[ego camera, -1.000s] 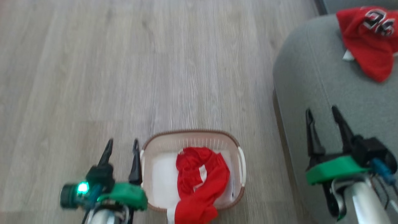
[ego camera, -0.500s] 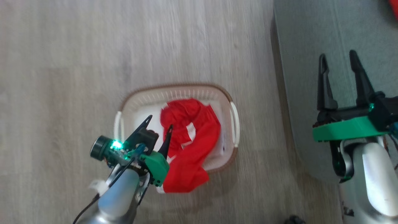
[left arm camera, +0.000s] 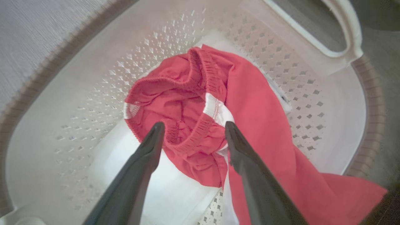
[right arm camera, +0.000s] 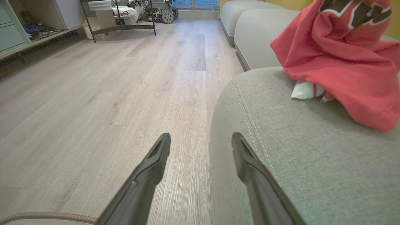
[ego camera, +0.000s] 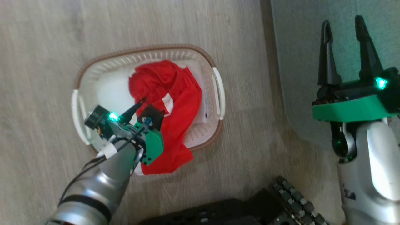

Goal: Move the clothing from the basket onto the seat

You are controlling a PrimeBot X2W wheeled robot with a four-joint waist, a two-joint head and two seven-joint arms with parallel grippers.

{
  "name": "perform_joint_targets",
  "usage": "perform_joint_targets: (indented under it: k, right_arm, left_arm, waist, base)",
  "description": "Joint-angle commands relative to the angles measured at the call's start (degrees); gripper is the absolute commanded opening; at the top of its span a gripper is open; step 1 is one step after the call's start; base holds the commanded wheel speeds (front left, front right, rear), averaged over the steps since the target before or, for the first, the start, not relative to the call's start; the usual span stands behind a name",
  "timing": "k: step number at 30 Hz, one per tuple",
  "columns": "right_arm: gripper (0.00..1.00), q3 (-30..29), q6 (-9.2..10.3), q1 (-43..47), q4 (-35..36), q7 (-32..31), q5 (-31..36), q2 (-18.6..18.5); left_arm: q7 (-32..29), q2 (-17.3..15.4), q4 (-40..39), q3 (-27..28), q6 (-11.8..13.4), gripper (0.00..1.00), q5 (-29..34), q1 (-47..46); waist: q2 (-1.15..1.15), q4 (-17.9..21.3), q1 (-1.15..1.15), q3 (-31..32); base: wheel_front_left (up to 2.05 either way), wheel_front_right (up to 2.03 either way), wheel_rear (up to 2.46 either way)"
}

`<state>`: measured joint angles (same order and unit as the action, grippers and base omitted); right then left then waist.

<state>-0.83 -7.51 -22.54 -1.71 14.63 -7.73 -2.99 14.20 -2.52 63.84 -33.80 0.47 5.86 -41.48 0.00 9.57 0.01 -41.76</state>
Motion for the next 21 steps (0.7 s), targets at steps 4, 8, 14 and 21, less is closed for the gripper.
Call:
perform_joint_targets:
  k: [4,8,14,21]
  right_arm:
    - [1.0,2.28,0.02,-0.88,2.25,0.37,-1.4,0.12]
    - [1.0,3.25,0.02,-1.73,2.31,0.37,-1.65,0.12]
    - [1.0,3.52,0.02,-2.39,2.42,0.37,-1.85,0.12]
    - [1.0,3.53,0.02,-2.59,1.81,0.37,-1.79,0.12]
  left_arm:
    - [0.05,-0.82,3.65,-0.63,-0.12,1.0,1.28,-2.62]
    - [-0.17,-1.18,6.07,-1.78,-0.25,1.0,1.98,-4.84]
    - [-1.23,-2.11,8.1,-2.95,-0.47,1.0,2.43,-7.37]
    - [-1.93,-1.99,9.15,-3.73,-2.57,0.0,1.64,-7.98]
  waist:
    - [0.0,2.57,-0.01,-5.22]
    - [0.0,3.36,-0.01,-7.17]
    - [0.0,4.05,-0.01,-8.89]
    - [0.0,3.85,-0.01,-8.66]
  base:
    - [0.0,0.0,0.0]
    - [0.0,0.0,0.0]
    - [0.0,0.0,0.0]
    - [0.0,0.0,0.0]
